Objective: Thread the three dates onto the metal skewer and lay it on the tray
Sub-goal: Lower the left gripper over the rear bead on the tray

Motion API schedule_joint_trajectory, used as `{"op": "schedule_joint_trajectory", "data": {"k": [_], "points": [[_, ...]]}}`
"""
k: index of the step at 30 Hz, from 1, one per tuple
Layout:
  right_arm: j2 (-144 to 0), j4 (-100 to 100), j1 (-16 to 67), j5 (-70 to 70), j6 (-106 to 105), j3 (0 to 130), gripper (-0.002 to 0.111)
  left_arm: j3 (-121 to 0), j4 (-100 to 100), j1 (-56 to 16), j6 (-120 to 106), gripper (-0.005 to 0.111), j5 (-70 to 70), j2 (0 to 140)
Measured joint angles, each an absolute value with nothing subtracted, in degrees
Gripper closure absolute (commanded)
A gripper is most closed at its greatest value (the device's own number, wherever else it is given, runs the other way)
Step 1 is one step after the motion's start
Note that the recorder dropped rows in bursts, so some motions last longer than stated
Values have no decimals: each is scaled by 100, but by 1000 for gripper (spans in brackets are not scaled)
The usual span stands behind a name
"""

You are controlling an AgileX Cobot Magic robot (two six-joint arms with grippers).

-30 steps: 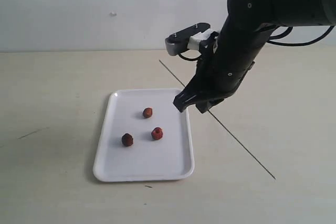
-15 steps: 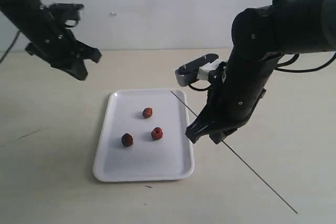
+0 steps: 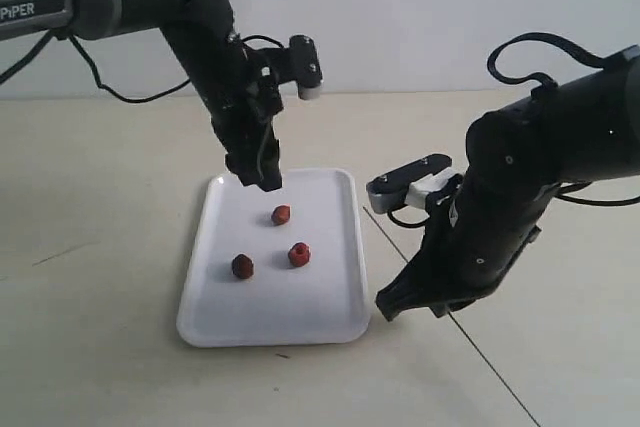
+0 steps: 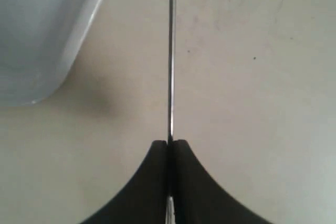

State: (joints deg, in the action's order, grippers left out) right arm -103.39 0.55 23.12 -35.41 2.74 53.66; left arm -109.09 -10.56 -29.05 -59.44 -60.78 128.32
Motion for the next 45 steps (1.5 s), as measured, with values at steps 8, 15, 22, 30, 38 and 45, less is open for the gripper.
{"op": "schedule_joint_trajectory", "data": {"k": [8,15,22,30,38,45], "points": [[-9682,65,2312,-3601,274,5366,108,-10909,-94,-3297,-6744,37,-5965,13382],[-9645,75,2312,-3615,279,5366,108,-10912,-316,-3297,-6996,37,-5909,13417],[-9632,75,2312,-3615,279,5366,108,-10912,-533,-3297,-7097,37,-5897,13417],[-9632,75,2312,-3646,279,5366,108,-10912,-895,-3310,-7258,37,-5958,13533],[-9632,64,2312,-3676,279,5366,108,-10912,-604,-3314,-7255,37,-5993,13647],[-9632,55,2312,-3680,288,5366,108,-10912,-334,-3314,-7177,37,-5818,13662]]}}
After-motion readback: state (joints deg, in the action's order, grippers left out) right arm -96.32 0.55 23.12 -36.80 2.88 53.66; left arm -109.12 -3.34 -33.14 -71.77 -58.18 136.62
